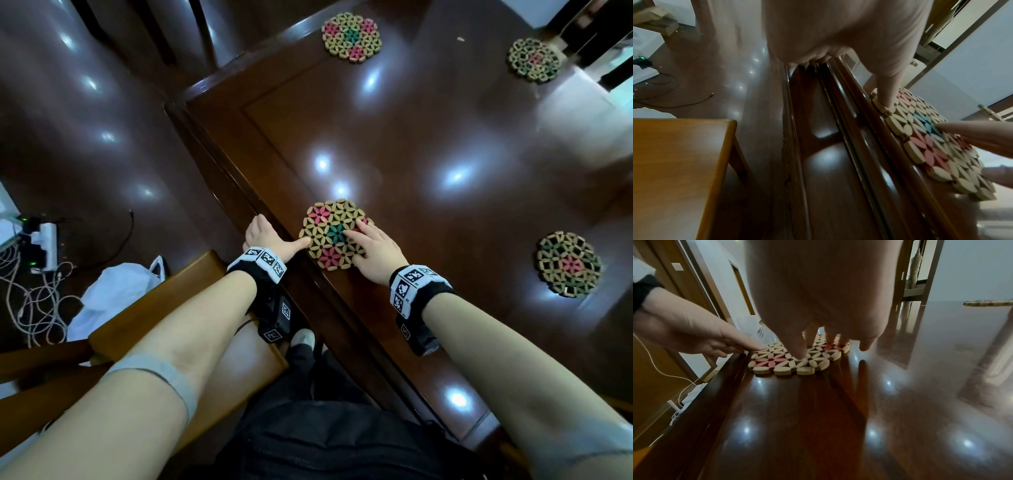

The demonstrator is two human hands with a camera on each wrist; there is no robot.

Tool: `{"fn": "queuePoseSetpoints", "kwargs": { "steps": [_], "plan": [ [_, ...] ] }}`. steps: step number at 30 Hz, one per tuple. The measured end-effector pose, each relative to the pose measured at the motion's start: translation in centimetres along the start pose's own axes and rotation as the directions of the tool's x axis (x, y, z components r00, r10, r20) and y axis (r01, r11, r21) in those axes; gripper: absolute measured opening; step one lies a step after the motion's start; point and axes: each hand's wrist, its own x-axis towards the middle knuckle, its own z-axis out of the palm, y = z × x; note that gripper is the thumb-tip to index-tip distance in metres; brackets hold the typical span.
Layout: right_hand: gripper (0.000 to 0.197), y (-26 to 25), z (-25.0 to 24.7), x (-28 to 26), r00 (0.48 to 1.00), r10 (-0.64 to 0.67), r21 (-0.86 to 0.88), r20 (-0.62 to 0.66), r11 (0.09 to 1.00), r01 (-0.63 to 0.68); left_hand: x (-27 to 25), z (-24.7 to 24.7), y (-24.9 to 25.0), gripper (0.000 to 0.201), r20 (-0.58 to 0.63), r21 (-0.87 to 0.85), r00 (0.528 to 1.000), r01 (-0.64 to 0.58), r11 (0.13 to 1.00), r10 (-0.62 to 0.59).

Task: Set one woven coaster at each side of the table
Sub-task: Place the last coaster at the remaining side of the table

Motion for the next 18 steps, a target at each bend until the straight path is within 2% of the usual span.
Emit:
{"fn": "queuePoseSetpoints", "kwargs": {
  "steps": [10,18],
  "plan": [
    [0.061,-0.09,0.17,-0.45,1.000,-0.002,-0.031,-0.006,1.000,0.002,0.08,-0.36,0.27,0.122,0.043,0.023,0.999,0.015,1.000,-0.016],
    [0.061,-0.33,-0.14,-0.43,1.000,0.014,-0.040,0.005,0.999,-0.014,-0.20,-0.54,0.41,0.121,0.017,0.030,1.000,0.009,1.000,-0.010]
  ]
}}
